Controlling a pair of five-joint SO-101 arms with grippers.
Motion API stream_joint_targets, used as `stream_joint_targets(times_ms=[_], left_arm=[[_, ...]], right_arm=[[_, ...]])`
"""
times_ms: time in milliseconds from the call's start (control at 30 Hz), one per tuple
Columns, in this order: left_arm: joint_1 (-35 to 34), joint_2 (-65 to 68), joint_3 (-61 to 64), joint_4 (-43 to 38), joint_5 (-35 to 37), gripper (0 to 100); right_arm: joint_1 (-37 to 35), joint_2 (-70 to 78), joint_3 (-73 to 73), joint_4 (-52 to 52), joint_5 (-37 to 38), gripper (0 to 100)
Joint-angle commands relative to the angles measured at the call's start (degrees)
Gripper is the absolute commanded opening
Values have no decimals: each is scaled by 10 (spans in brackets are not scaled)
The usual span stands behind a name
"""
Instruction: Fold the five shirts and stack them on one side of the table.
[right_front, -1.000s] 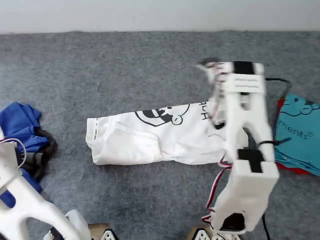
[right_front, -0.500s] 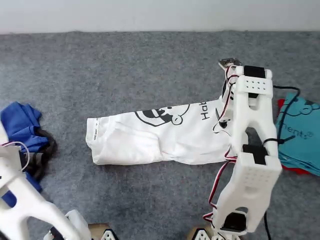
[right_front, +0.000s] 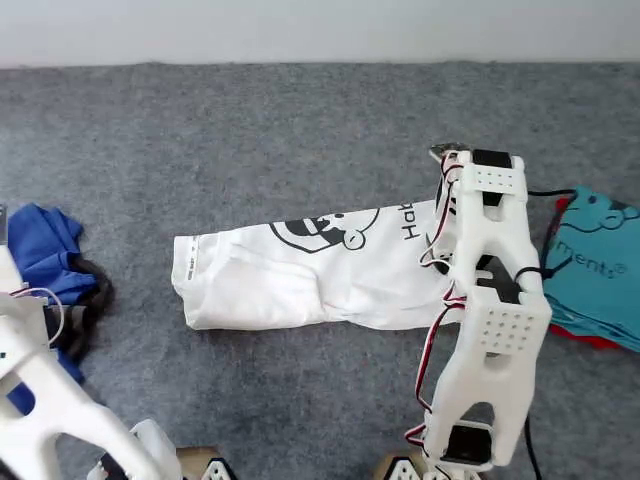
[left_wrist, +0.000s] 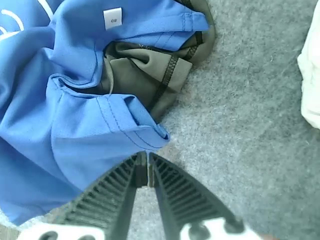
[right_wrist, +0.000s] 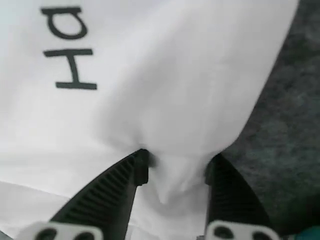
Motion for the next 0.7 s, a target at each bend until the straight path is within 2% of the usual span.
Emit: stream_joint_targets(times_ms=[0,100,433,533,667], left_arm=[[4,-11,0,-2,-1,19],[4,-11,-2,-2,-1,19],[4,-11,-3,-3,0,19],[4,-12,-3,-3,0,19],[4,-13,-3,-4,0,19]], right_arm=[[-22,10,6,7,1,13],[7,-14,5,12,14,8],[124,-146,4,31,218,9],[106,-185,4,56,251,9],[25,-233,4,115,260,9]])
